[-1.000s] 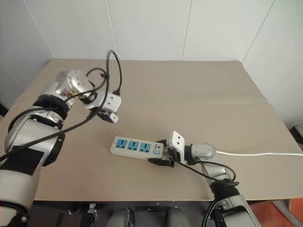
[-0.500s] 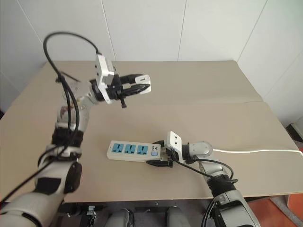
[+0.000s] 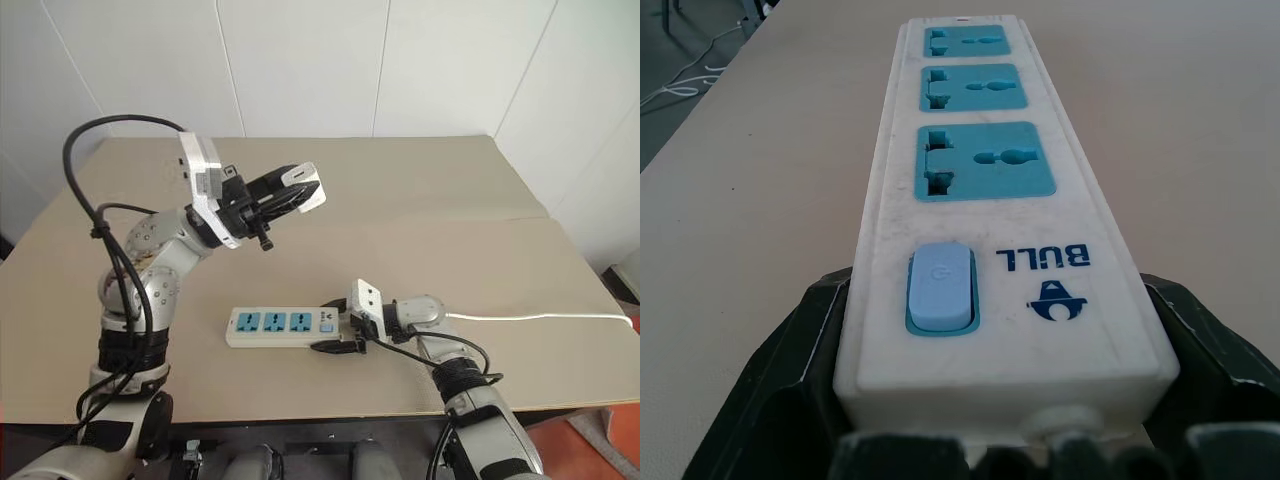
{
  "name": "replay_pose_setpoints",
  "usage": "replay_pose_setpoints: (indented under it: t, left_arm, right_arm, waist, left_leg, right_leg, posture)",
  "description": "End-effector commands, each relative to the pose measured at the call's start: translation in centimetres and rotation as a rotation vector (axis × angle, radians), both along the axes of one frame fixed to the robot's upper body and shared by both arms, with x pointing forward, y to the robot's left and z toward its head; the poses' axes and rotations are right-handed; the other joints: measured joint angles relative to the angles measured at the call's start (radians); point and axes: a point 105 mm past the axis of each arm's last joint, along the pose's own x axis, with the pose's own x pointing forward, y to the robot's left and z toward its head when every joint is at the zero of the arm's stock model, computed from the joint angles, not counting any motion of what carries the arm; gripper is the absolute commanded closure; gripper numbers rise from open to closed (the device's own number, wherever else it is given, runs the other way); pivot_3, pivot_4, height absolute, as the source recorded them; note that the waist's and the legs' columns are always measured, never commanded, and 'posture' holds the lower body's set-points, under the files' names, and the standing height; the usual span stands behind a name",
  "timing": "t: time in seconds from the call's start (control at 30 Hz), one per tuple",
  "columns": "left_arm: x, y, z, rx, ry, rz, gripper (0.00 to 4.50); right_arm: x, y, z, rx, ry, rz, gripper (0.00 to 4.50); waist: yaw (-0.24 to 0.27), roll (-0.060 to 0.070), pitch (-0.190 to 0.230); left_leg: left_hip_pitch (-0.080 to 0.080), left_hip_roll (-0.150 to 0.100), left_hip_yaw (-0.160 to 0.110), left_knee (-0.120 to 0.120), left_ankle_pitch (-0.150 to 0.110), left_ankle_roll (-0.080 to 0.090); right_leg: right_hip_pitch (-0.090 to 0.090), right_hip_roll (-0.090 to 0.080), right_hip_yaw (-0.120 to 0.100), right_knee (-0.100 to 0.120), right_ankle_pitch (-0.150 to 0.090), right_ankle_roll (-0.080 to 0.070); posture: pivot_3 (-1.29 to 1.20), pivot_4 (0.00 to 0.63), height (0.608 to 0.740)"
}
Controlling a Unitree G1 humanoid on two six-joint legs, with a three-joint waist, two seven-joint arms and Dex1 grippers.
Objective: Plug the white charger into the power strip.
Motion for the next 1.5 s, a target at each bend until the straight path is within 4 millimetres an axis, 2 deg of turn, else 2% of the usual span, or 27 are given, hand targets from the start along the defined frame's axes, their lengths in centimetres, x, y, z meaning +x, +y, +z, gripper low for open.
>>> replay_pose_setpoints:
  t: [0.03, 0.13, 0.33, 0.47, 0.7, 0.87, 1.27, 1.5]
  left_arm:
    - [-1.3, -0.5, -0.5, 0.028, -0.013, -0.037, 3.49]
    - [-1.6, -0.5, -1.3, 0.028, 0.003, -0.037, 3.49]
    - [-2.4, -0.1, -2.8, -0.122, 0.098, -0.121, 3.49]
    - [-2.2, -0.3, -5.1, -0.016, 0.192, -0.153, 3.49]
    - [-2.2, 0.2, -8.1, 0.118, 0.188, -0.172, 3.49]
    - [-2.3, 0.6, -8.8, 0.089, 0.144, -0.214, 3.49]
    - [-3.3, 1.6, -11.7, 0.243, 0.165, -0.402, 3.49]
    - [-3.0, 2.0, -12.7, 0.294, 0.151, -0.418, 3.49]
  right_arm:
    - [-1.3, -0.4, -3.2, -0.114, 0.08, 0.034, 1.08]
    - [-1.2, -0.4, -3.2, -0.114, 0.08, 0.033, 1.08]
    - [-0.9, -0.5, -3.2, -0.124, 0.071, 0.018, 1.08]
    - [-0.7, -0.5, -3.1, -0.12, 0.06, 0.012, 1.08]
    - [-0.7, -0.7, -3.2, -0.128, 0.058, 0.008, 1.08]
    - [-0.8, -0.9, -3.3, -0.132, 0.061, 0.005, 1.08]
    - [-1.0, -1.3, -3.2, -0.143, 0.067, 0.001, 1.08]
    - [-1.3, -1.6, -3.1, -0.15, 0.074, 0.0, 1.08]
  waist:
    - [0.001, 0.0, 0.0]
    - [0.002, 0.0, 0.0]
    - [0.001, 0.0, -0.001]
    - [0.001, 0.0, -0.001]
    - [0.0, 0.0, -0.001]
    - [0.002, 0.0, -0.001]
    - [0.003, 0.0, -0.001]
    - [0.005, 0.0, -0.001]
  left_leg:
    - [0.0, 0.0, 0.0, 0.0, 0.0, 0.0]
    - [0.001, 0.0, 0.0, 0.0, 0.0, 0.0]
    - [0.005, 0.0, 0.001, -0.002, 0.0, 0.0]
    - [0.012, 0.0, 0.001, -0.004, 0.0, 0.0]
    - [0.014, 0.0, 0.001, -0.005, 0.0, 0.0]
    - [0.014, 0.0, 0.001, -0.005, 0.0, 0.0]
    - [0.013, 0.0, 0.002, -0.006, 0.0, 0.0]
    - [0.012, 0.0, 0.002, -0.007, -0.001, 0.0]
  right_leg:
    - [0.0, 0.0, 0.0, 0.0, 0.0, 0.0]
    - [0.001, 0.0, 0.0, 0.0, 0.0, 0.0]
    - [0.004, 0.0, 0.001, -0.002, 0.0, -0.001]
    - [0.012, 0.001, 0.001, -0.003, 0.0, -0.001]
    - [0.013, 0.001, 0.002, -0.005, 0.0, -0.001]
    - [0.013, 0.001, 0.002, -0.005, 0.0, -0.001]
    - [0.013, 0.001, 0.002, -0.008, 0.0, -0.001]
    - [0.013, 0.0, 0.002, -0.011, 0.0, -0.001]
  posture:
    - [0.0, 0.15, 0.74]
    - [0.0, 0.15, 0.74]
    - [0.0, 0.15, 0.74]
    - [0.0, 0.15, 0.74]
    - [0.0, 0.15, 0.74]
    - [0.0, 0.15, 0.74]
    - [0.0, 0.15, 0.74]
    - [0.0, 0.15, 0.74]
